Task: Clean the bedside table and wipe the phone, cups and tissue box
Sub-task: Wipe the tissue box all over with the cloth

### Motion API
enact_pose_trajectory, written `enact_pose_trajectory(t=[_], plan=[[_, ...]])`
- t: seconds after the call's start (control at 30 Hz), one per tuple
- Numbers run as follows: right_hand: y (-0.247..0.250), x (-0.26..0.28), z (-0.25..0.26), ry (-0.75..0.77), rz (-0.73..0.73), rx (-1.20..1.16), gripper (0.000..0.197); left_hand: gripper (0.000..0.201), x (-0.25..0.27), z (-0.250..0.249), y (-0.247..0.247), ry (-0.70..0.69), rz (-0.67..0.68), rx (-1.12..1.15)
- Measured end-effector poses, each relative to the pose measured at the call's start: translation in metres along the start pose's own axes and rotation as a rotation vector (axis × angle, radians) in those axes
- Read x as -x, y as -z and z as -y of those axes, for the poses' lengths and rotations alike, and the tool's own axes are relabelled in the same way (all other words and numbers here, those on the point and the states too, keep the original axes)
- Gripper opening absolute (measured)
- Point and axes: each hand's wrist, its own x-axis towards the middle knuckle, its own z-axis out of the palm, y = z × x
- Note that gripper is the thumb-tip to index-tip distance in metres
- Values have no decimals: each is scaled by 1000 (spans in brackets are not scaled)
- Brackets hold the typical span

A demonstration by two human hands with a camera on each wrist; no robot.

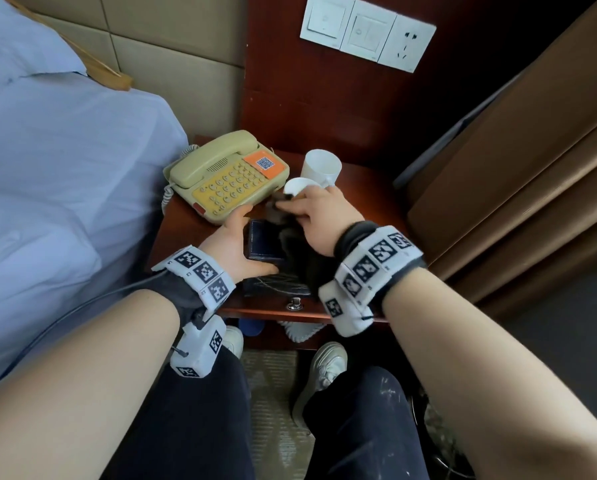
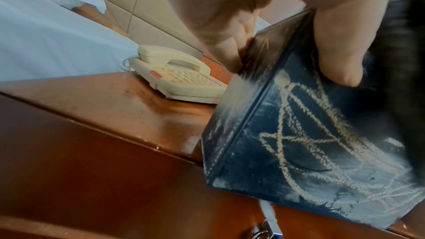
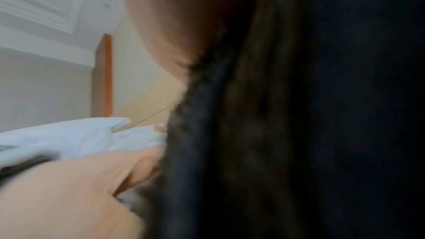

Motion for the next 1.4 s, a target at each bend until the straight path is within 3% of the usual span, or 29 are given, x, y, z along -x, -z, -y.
enact_pose_trajectory(t=[0.1,0.23,0.33,0.4,0.53,0.67,0.77,0.83,0.97,1.07,1.27,1.4], plan=[[-18,-9,23,-1,62,138,59,119,0,1,-1,4,7,61],[-21,4,16,245,76,196,56,110,1,6,-4,-13,-5,100],[-4,18,6,333,227,173,49,115,0,10,-5,-11,-1,97],[10,16,0,235,237,129,49,117,-1,11,-5,-11,-3,91],[-2,-3,5,-41,-3,31,53,117,-4,11,-6,-5,-19,80],[-34,15,24,71,-19,91,49,115,-2,10,-4,15,-14,60],[-30,28,-4,31,-61,69,46,99,2,5,-1,-15,-4,69],[-26,37,-35,-106,-75,60,46,88,4,2,1,-23,21,39],[-12,59,-90,-503,-144,-2,43,84,6,-1,3,-14,36,25],[1,58,-103,-668,-63,-67,54,86,4,0,3,-20,35,30],[-6,57,-98,-593,-163,-33,52,106,3,17,-5,28,121,-11],[-6,57,-102,-569,-146,-34,51,98,0,28,-14,66,164,-113]])
